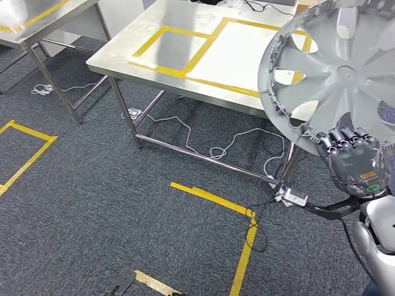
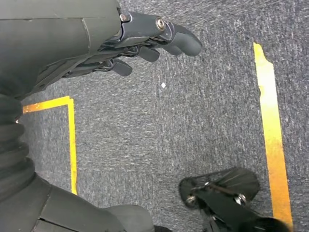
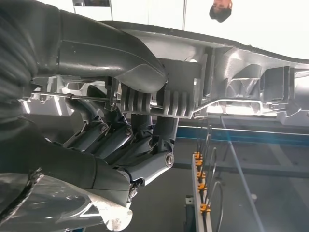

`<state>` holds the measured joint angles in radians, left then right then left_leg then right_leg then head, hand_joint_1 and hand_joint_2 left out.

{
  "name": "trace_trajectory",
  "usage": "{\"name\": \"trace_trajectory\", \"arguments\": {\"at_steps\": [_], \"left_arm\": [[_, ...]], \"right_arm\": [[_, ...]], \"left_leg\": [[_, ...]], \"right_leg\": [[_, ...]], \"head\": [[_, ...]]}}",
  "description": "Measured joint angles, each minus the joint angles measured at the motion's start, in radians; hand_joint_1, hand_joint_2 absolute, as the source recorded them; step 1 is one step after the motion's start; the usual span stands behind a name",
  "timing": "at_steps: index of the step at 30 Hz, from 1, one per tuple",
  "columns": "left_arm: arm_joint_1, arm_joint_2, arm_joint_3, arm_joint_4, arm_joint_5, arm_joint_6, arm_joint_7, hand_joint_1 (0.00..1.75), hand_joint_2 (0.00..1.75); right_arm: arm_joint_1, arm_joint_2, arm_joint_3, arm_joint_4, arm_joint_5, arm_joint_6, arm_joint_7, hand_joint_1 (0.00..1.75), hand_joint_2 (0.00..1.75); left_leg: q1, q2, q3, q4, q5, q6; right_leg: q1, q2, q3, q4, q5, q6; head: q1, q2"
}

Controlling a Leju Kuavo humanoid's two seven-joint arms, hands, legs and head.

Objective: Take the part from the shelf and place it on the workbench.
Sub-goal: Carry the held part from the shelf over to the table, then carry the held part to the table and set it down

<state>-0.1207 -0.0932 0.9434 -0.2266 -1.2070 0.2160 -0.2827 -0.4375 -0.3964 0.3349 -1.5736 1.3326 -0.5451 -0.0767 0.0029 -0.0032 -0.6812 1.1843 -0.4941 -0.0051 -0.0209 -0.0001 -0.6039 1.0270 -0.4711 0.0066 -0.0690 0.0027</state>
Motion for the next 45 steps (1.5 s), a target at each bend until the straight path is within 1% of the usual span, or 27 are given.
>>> {"name": "trace_trajectory", "arguments": {"at_steps": [2, 3, 5, 7, 9, 11, 12, 13, 14, 16, 18, 22, 24, 26, 27, 28, 29, 31, 33, 36, 38, 39, 41, 42, 43, 44, 45], "left_arm": [[-0.001, 0.001, 0.0, 0.0, 0.0, 0.0, 0.0, 0.0, 1.75], [-0.001, 0.001, 0.0, 0.0, 0.0, 0.0, 0.0, 0.0, 1.75], [0.0, 0.001, 0.0, 0.0, -0.001, 0.0, 0.0, 0.0, 1.75], [0.0, 0.001, 0.0, 0.0, -0.001, 0.0, 0.001, 0.0, 1.75], [-0.002, 0.0, 0.0, 0.0, -0.001, 0.0, 0.001, 0.0, 1.75], [-0.002, 0.0, 0.0, 0.0, -0.001, -0.001, 0.001, 0.0, 1.75], [-0.001, 0.0, 0.0, 0.0, -0.001, -0.001, 0.002, 0.0, 1.75], [-0.001, 0.0, 0.0, 0.0, -0.001, -0.001, 0.003, 0.0, 1.75], [0.0, -0.001, 0.0, 0.0, -0.001, -0.001, 0.004, 0.0, 1.75], [-0.001, -0.002, 0.0, 0.0, -0.001, -0.001, 0.005, 0.0, 1.75], [-0.001, -0.002, 0.0, 0.0, -0.001, -0.001, 0.006, 0.0, 1.75], [0.0, -0.001, 0.0, 0.0, -0.001, -0.001, 0.006, 0.0, 1.75], [0.0, 0.001, 0.0, 0.0, -0.001, -0.001, 0.006, 0.0, 1.75], [0.001, 0.0, 0.0, 0.0, -0.001, -0.001, 0.007, 0.0, 1.75], [0.002, 0.0, 0.0, 0.0, -0.001, -0.001, 0.007, 0.0, 1.75], [0.003, 0.0, 0.0, 0.0, -0.002, -0.001, 0.008, 0.0, 1.75], [0.004, 0.001, 0.0, 0.0, -0.003, -0.001, 0.009, 0.0, 1.75], [0.004, 0.002, 0.0, 0.0, -0.004, -0.001, 0.01, 0.0, 1.75], [0.004, 0.002, 0.0, 0.0, -0.004, 0.0, 0.01, 0.0, 1.75], [0.004, 0.002, 0.0, 0.0, -0.004, 0.0, 0.01, 0.0, 1.75], [0.004, 0.002, 0.0, 0.0, -0.004, 0.0, 0.01, 0.0, 1.75], [0.003, 0.002, 0.0, 0.0, -0.004, 0.001, 0.01, 0.0, 1.75], [0.002, 0.002, 0.0, 0.0, -0.004, 0.001, 0.01, 0.0, 1.75], [0.002, 0.002, 0.0, 0.0, -0.004, 0.001, 0.01, 0.0, 1.75], [0.003, 0.001, 0.0, 0.0, -0.005, 0.001, 0.01, 0.0, 1.75], [0.004, 0.001, 0.0, 0.0, -0.005, 0.0, 0.01, 0.0, 1.75], [0.005, 0.0, 0.0, 0.0, -0.005, 0.0, 0.01, 0.0, 1.75]], "right_arm": [[0.0, 0.0, 0.0, 0.0, -0.001, 0.0, 0.0, 1.75, 1.75], [0.0, 0.0, 0.0, 0.0, -0.002, 0.0, 0.0, 1.75, 1.75], [0.0, 0.0, 0.0, 0.0, -0.004, 0.0, 0.0, 1.75, 1.75], [-0.001, 0.0, 0.0, 0.0, -0.006, 0.0, 0.0, 1.75, 1.75], [-0.001, 0.0, 0.0, 0.001, -0.007, 0.0, -0.001, 1.75, 1.75], [-0.001, 0.0, 0.001, 0.003, -0.008, 0.0, -0.002, 1.75, 1.75], [0.0, 0.0, 0.001, 0.004, -0.008, 0.0, -0.002, 1.75, 1.75], [0.0, 0.0, 0.001, 0.006, -0.008, 0.0, -0.002, 1.75, 1.75], [0.0, 0.0, 0.001, 0.007, -0.009, 0.0, -0.002, 1.75, 1.75], [-0.001, 0.0, 0.001, 0.007, -0.009, 0.0, -0.002, 1.75, 1.75], [-0.001, 0.0, 0.001, 0.007, -0.009, 0.0, -0.003, 1.75, 1.75], [0.003, 0.0, 0.001, 0.008, -0.01, 0.0, -0.002, 1.75, 1.75], [0.002, 0.0, 0.001, 0.008, -0.01, 0.0, -0.002, 1.75, 1.75], [0.003, 0.0, 0.002, 0.008, -0.01, 0.0, -0.002, 1.75, 1.75], [0.004, 0.0, 0.003, 0.009, -0.01, 0.0, -0.003, 1.75, 1.75], [0.005, 0.0, 0.004, 0.009, -0.01, 0.0, -0.003, 1.75, 1.75], [0.006, 0.0, 0.005, 0.009, -0.01, 0.0, -0.003, 1.75, 1.75], [0.007, 0.0, 0.005, 0.008, -0.01, 0.0, -0.003, 1.75, 1.75], [0.006, 0.0, 0.005, 0.008, -0.01, 0.0, -0.003, 1.75, 1.75], [0.006, 0.0, 0.005, 0.008, -0.009, 0.0, -0.003, 1.75, 1.75], [0.006, 0.0, 0.005, 0.008, -0.009, 0.0, -0.003, 1.75, 1.75], [0.006, 0.0, 0.005, 0.008, -0.009, 0.0, -0.003, 1.75, 1.75], [0.007, 0.0, 0.005, 0.009, -0.009, 0.0, -0.004, 1.75, 1.75], [0.009, 0.0, 0.005, 0.009, -0.009, 0.0, -0.003, 1.75, 1.75], [0.01, 0.0, 0.005, 0.01, -0.009, 0.0, -0.003, 1.75, 1.75], [0.012, 0.0, 0.005, 0.01, -0.009, 0.0, -0.003, 1.75, 1.75], [0.012, 0.0, 0.005, 0.011, -0.009, 0.0, -0.003, 1.75, 1.75]], "left_leg": [[-0.003, 0.0, 0.053, -0.117, 0.04, 0.008], [-0.005, -0.001, 0.064, -0.144, 0.044, 0.011], [-0.008, -0.001, 0.065, -0.152, 0.042, 0.019], [-0.005, -0.001, 0.069, -0.162, 0.047, 0.032], [-0.002, 0.0, 0.072, -0.169, 0.051, 0.041], [-0.003, -0.001, 0.072, -0.168, 0.05, 0.045], [-0.003, -0.001, 0.073, -0.168, 0.049, 0.046], [-0.003, -0.001, 0.074, -0.167, 0.048, 0.046], [-0.003, -0.001, 0.076, -0.166, 0.047, 0.045], [-0.005, -0.001, 0.079, -0.164, 0.041, 0.039], [-0.008, -0.002, 0.078, -0.159, 0.038, 0.031], [-0.008, -0.001, 0.074, -0.144, 0.024, 0.012], [-0.004, -0.001, 0.039, -0.065, -0.019, 0.0], [-0.001, 0.0, -0.026, 0.066, -0.072, -0.007], [0.0, 0.0, -0.051, 0.111, -0.081, -0.008], [0.001, 0.0, -0.061, 0.122, -0.071, -0.008], [0.001, 0.0, -0.052, 0.094, -0.042, -0.006], [0.0, -0.001, 0.003, -0.034, 0.031, 0.001], [-0.003, -0.001, 0.046, -0.131, 0.059, 0.009], [-0.005, -0.001, 0.055, -0.153, 0.052, 0.022], [-0.001, -0.001, 0.061, -0.161, 0.053, 0.034], [0.0, -0.001, 0.064, -0.165, 0.053, 0.04], [-0.001, -0.001, 0.066, -0.165, 0.049, 0.047], [-0.002, -0.001, 0.067, -0.165, 0.047, 0.048], [-0.003, -0.001, 0.07, -0.164, 0.044, 0.049], [-0.003, -0.002, 0.074, -0.164, 0.04, 0.048], [-0.003, -0.002, 0.081, -0.164, 0.036, 0.047]], "right_leg": [[0.003, 0.001, -0.002, 0.001, -0.001, 0.006], [0.004, 0.001, -0.003, 0.0, 0.0, 0.011], [0.003, 0.0, -0.004, -0.004, 0.002, 0.022], [0.001, -0.001, -0.013, 0.009, -0.011, 0.033], [0.001, -0.001, -0.056, 0.094, -0.058, 0.038], [0.001, -0.001, -0.12, 0.225, -0.11, 0.043], [0.001, -0.001, -0.141, 0.264, -0.117, 0.044], [0.001, -0.001, -0.146, 0.267, -0.106, 0.045], [0.001, -0.001, -0.129, 0.228, -0.075, 0.045], [0.001, -0.003, -0.061, 0.093, -0.011, 0.042], [0.003, -0.003, -0.013, 0.006, 0.01, 0.035], [0.002, -0.001, -0.004, -0.006, 0.004, 0.014], [-0.001, -0.002, 0.001, -0.008, 0.002, 0.003], [0.0, -0.002, 0.004, -0.008, -0.001, -0.002], [0.0, -0.002, 0.006, -0.007, -0.002, -0.002], [0.0, -0.001, 0.008, -0.007, -0.004, -0.003], [0.0, 0.0, 0.012, -0.007, -0.006, -0.002], [0.0, 0.001, 0.021, -0.007, -0.013, 0.002], [0.004, 0.002, 0.023, -0.007, -0.018, 0.01], [0.003, 0.0, 0.021, -0.01, -0.022, 0.028], [0.002, 0.0, 0.005, 0.019, -0.042, 0.037], [0.001, 0.0, -0.019, 0.064, -0.065, 0.039], [0.002, 0.0, -0.091, 0.197, -0.117, 0.043], [0.002, 0.0, -0.125, 0.253, -0.13, 0.044], [0.002, 0.0, -0.144, 0.275, -0.123, 0.045], [0.002, 0.0, -0.144, 0.258, -0.097, 0.045], [0.002, -0.001, -0.124, 0.204, -0.056, 0.043]], "head": [[0.001, 0.0], [0.001, 0.0], [0.001, 0.0], [0.003, 0.0], [0.005, 0.0], [0.006, 0.0], [0.006, 0.0], [0.006, 0.0], [0.006, 0.0], [0.007, 0.0], [0.006, 0.0], [0.005, 0.0], [0.003, 0.0], [0.001, 0.0], [0.001, 0.0], [0.001, 0.0], [0.001, 0.0], [0.001, 0.0], [0.001, 0.0], [0.001, 0.0], [0.004, 0.0], [0.006, 0.0], [0.007, 0.0], [0.007, 0.0], [0.007, 0.0], [0.007, 0.0], [0.007, 0.0]]}}
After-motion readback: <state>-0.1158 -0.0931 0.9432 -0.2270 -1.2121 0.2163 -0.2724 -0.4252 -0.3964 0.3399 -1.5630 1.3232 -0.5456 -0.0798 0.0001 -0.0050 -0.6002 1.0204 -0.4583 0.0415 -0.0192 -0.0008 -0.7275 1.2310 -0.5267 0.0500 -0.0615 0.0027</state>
